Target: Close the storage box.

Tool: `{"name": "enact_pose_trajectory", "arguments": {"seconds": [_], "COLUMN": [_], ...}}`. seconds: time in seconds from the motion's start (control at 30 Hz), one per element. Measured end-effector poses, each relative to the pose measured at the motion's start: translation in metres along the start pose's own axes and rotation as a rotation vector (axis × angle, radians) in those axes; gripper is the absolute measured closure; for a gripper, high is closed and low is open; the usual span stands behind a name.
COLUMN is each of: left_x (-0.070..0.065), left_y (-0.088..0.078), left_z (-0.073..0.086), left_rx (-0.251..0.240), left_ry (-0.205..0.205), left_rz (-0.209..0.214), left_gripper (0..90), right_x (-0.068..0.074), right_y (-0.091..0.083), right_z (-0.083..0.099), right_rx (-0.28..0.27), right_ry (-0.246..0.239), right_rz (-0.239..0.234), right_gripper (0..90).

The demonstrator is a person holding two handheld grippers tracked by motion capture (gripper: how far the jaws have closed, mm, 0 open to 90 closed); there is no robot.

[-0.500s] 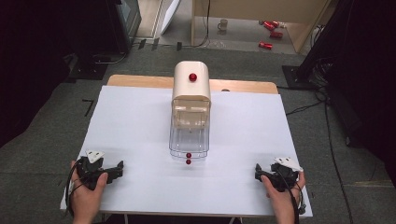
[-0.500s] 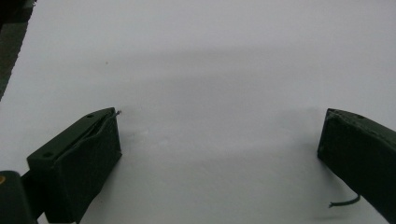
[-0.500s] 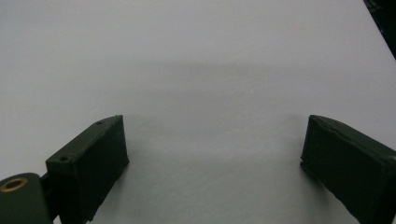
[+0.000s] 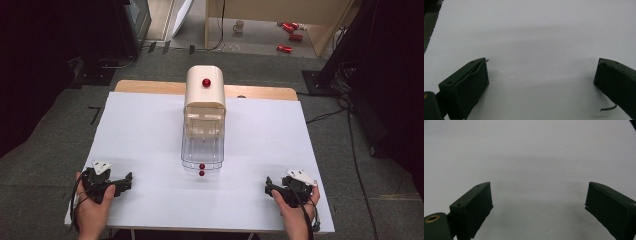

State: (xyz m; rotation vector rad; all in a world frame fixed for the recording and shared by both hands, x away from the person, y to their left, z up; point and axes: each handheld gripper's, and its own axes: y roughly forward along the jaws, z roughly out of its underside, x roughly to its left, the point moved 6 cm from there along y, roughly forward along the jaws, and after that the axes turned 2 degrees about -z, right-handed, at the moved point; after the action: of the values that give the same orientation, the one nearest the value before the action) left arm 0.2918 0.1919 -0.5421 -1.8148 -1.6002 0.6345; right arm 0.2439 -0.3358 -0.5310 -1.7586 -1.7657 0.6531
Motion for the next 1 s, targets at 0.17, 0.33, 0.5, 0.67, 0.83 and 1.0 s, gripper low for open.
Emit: {"name": "enact_pose_trajectory", "arguments": {"seconds": [0.17, 0.33, 0.5, 0.67, 0.83, 1.0], "left_x": [0.0, 0.0, 0.0, 0.0, 0.0, 0.0], "left_y": [0.0, 0.0, 0.0, 0.0, 0.0, 0.0], "left_z": [0.0, 0.0, 0.0, 0.0, 0.0, 0.0], "left_rx": [0.0, 0.0, -0.001, 0.0, -0.001, -0.001], "left_ry": [0.001, 0.002, 0.002, 0.001, 0.002, 0.002], "left_rz": [0.0, -0.001, -0.001, -0.001, -0.003, -0.002], "left_gripper": [0.0, 0.0, 0.0, 0.0, 0.0, 0.0], "right_x": [0.024, 0.041, 0.063, 0.085, 0.105, 0.124], "right_y": [-0.004, -0.004, -0.007, -0.01, -0.012, -0.016], "right_z": [0.0, 0.001, -0.003, -0.01, -0.014, -0.018], "right_rx": [-0.01, -0.012, -0.038, -0.056, -0.073, -0.096], "right_ry": [-0.022, -0.035, -0.06, -0.084, -0.094, -0.109], "right_rz": [-0.041, -0.076, -0.096, -0.138, -0.165, -0.192], "right_gripper": [7.0, 7.0, 13.5, 14.6, 17.3, 24.7]}}
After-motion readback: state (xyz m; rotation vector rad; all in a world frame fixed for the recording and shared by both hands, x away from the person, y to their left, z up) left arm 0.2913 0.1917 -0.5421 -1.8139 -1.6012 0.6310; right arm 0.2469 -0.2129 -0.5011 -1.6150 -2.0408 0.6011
